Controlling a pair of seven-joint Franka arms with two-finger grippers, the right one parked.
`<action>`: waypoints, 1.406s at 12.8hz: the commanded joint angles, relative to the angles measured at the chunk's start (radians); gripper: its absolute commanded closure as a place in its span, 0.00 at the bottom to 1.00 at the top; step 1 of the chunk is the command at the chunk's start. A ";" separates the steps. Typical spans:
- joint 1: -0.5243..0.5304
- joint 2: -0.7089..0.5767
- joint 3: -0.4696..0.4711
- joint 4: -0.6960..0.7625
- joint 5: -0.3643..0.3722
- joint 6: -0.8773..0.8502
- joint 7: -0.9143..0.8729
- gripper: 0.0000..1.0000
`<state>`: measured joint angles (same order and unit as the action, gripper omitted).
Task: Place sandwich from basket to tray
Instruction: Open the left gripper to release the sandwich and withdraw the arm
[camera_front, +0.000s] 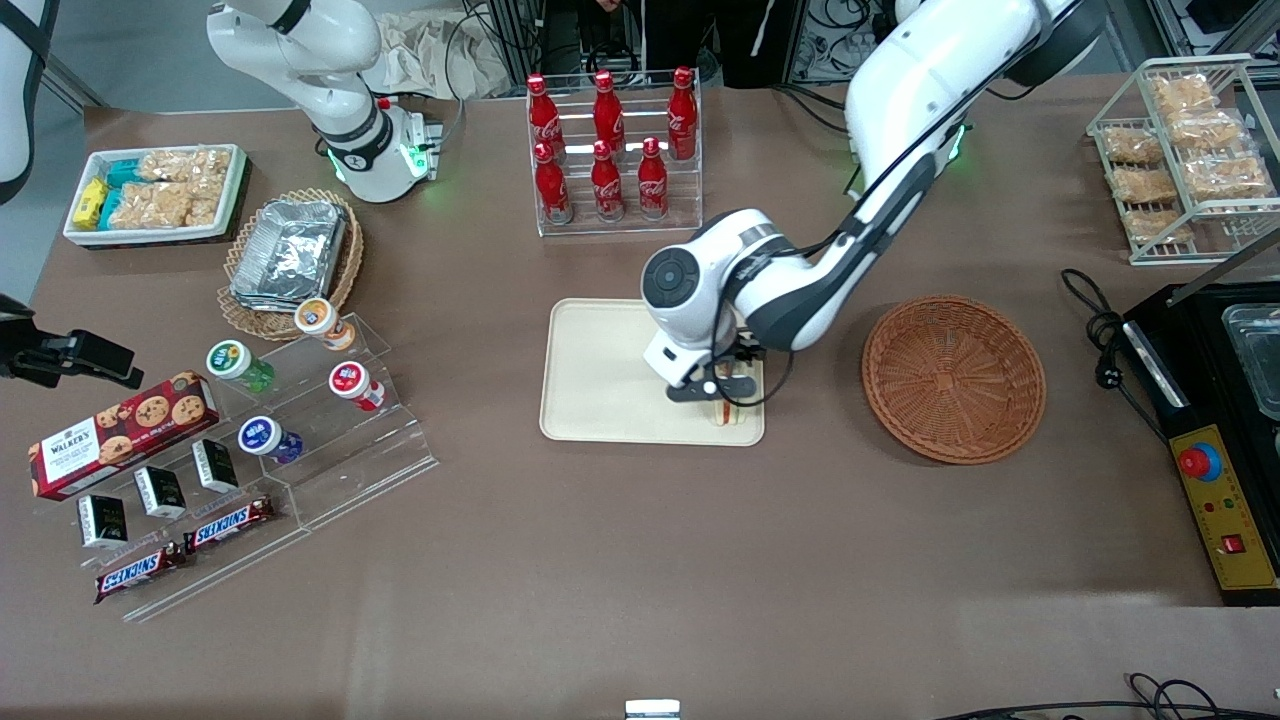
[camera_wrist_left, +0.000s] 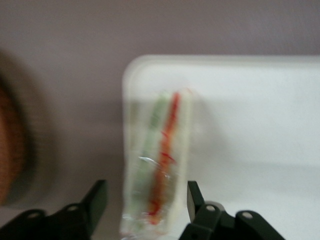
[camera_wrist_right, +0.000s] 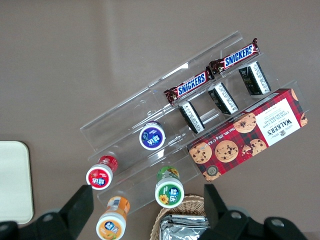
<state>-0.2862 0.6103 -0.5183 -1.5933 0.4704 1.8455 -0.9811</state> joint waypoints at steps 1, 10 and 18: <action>0.102 -0.110 -0.002 0.131 -0.051 -0.174 0.166 0.00; 0.467 -0.228 0.020 0.269 -0.131 -0.362 0.752 0.00; 0.187 -0.486 0.607 0.098 -0.458 -0.298 0.972 0.00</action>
<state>-0.0178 0.2251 0.0080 -1.3499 0.0288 1.4842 -0.0133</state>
